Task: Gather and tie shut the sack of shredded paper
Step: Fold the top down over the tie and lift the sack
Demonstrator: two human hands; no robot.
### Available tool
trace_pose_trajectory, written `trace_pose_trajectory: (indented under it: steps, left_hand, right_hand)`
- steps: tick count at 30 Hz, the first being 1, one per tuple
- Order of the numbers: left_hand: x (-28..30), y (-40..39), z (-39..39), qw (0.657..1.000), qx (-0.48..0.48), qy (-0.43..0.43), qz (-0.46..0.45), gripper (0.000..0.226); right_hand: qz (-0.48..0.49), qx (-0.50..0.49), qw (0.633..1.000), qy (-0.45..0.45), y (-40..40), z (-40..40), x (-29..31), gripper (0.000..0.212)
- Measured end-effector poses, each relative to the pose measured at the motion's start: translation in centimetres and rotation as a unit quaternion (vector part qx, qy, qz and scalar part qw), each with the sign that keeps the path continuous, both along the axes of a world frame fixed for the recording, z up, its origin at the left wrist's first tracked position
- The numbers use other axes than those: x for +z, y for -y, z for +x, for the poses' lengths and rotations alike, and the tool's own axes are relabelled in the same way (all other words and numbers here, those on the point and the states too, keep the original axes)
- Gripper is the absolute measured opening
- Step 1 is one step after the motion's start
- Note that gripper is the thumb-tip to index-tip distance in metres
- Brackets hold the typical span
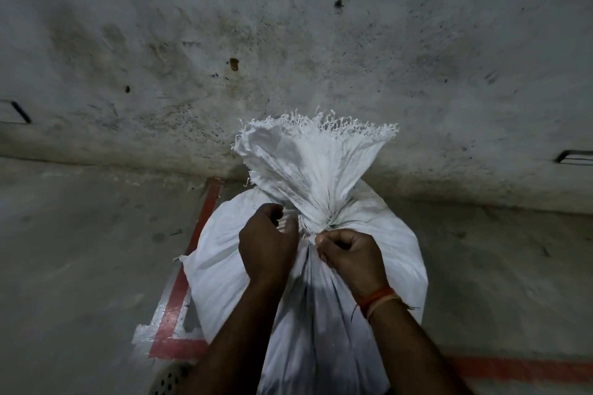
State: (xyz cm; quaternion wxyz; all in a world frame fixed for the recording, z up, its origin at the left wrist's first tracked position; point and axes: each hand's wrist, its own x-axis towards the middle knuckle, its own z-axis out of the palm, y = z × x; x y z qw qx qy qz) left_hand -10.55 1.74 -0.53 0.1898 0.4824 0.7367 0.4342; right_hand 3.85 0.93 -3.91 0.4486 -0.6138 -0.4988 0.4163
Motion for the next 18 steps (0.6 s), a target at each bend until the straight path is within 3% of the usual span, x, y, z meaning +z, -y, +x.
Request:
trace_pose_trajectory:
  steps: [3,6,8,11,14,16,18]
  left_hand:
    - [0.9,-0.4,1.1,0.999,-0.029,0.024,-0.004,0.051]
    - [1.4,-2.1,2.0,0.995,-0.069,0.059,-0.049,0.073]
    - [1.7,-3.5,2.1,0.980,-0.066,0.173,-0.067,0.093]
    - [1.9,-5.2,1.4,0.905,-0.033,0.414,-0.093,0.123]
    - [0.8,-7.2,0.3,0.844,-0.075,0.513,-0.135,0.113]
    - [1.4,-8.0,0.2,0.823,-0.126,0.536,-0.139,0.106]
    - [3.6,-7.5,0.5,0.821,-0.180,0.533,-0.101,0.076]
  right_hand:
    - [0.018,0.012,0.999,0.026,0.3,-1.0,-0.3,0.004]
    - [0.015,0.043,0.999,0.030,0.9,-2.4,-0.9,0.013]
    - [0.015,0.046,0.998,0.036,0.8,-2.4,-0.7,0.013]
    - [0.045,-0.084,0.995,0.032,-0.1,-0.7,1.0,0.012]
    - [0.024,-0.151,0.986,-0.069,-2.7,1.2,3.3,0.018]
    - [0.001,-0.101,0.984,-0.147,-5.2,1.8,4.5,0.045]
    - [-0.006,-0.053,0.975,-0.216,-7.1,1.7,5.9,0.054]
